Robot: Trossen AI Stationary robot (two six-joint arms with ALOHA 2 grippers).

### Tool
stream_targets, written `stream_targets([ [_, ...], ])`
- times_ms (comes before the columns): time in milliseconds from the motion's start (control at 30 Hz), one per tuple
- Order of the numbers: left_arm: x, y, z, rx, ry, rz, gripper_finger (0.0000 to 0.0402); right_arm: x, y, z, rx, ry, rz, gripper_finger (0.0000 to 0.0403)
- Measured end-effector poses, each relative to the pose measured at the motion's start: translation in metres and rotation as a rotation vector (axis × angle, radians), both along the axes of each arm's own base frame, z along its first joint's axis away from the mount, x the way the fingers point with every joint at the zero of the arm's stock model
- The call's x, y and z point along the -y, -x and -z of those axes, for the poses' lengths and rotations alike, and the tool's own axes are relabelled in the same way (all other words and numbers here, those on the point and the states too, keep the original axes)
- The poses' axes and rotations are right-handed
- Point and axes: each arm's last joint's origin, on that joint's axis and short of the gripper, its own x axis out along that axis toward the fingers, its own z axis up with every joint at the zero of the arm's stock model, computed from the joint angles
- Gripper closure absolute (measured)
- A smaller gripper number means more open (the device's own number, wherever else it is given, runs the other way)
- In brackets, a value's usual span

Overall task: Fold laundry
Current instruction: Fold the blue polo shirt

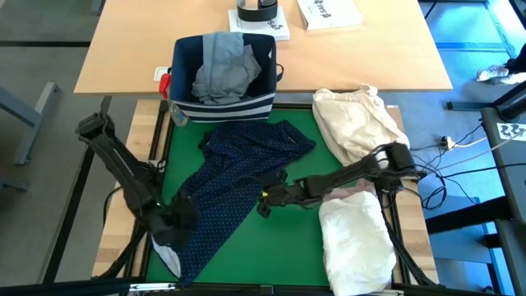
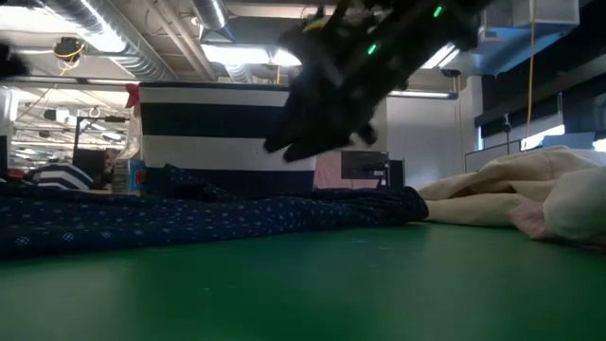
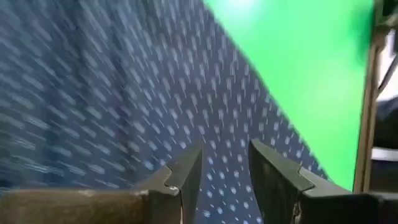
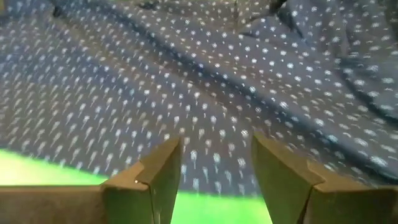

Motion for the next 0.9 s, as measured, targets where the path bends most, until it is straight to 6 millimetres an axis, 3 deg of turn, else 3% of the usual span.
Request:
stream_targets([
  [233, 0.01, -0.003, 0.067, -0.152, 0.142, -0.004, 0.0276, 0.021, -0.026, 0.035, 0.106, -0.034, 0.053, 0.0207],
  [333, 0.019, -0.012, 0.078, -0.14, 0.197, 0.0, 0.0276, 0.026, -0.028, 0.049, 0.076, -0.007, 0.049, 0.0207],
  [433, 0.031, -0.024, 0.085, -0.089, 0.255, 0.023, 0.0276, 0.028, -0.022, 0.063, -0.065, 0.05, -0.022, 0.0207],
  [633, 0.053, -0.04, 0.089, -0.048, 0.343, 0.169, 0.0276, 0.012, -0.003, 0.064, -0.311, 0.095, -0.2, 0.0207],
  [767, 0.047, -0.047, 0.081, -0.098, 0.395, 0.217, 0.0276, -0.004, 0.012, 0.053, -0.388, 0.109, -0.269, 0.0207],
  [900, 0.031, -0.049, 0.053, -0.077, 0.446, 0.241, 0.0276, -0.01, 0.023, 0.031, -0.387, 0.113, -0.297, 0.0207],
])
